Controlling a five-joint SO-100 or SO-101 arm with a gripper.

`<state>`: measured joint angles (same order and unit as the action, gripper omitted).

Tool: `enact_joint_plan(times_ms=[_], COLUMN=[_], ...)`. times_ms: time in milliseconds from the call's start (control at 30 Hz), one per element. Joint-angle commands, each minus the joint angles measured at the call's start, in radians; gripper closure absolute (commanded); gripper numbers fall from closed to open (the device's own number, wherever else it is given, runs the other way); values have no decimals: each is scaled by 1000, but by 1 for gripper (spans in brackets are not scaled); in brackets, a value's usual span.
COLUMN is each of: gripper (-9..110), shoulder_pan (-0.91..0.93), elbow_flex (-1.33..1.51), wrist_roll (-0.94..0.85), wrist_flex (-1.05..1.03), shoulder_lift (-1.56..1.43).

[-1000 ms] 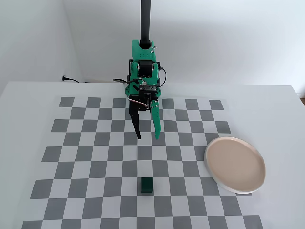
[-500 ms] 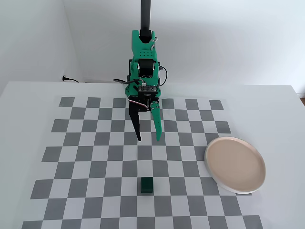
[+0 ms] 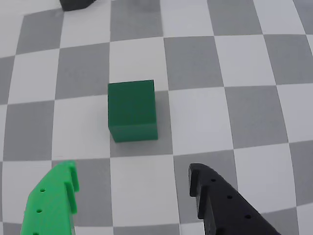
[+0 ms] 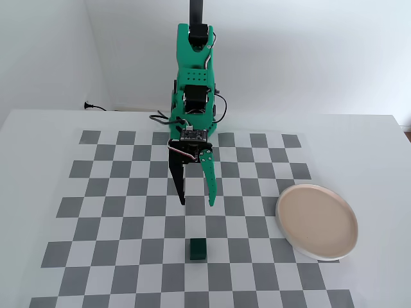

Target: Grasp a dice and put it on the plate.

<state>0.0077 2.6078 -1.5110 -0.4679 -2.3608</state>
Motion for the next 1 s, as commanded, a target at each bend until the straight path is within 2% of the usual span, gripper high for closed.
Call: enact_joint_plan(times_ms=[0,233,633,967], gripper=[82,81,80,81], shoulder_pan=[14,17,-31,-44], elbow_flex=[-152,-308,-385,-453], wrist_roll=[-29,-84,-170,-152], wrist_flex=[66,80,140,204], shoulder_lift=[133,337,499,647])
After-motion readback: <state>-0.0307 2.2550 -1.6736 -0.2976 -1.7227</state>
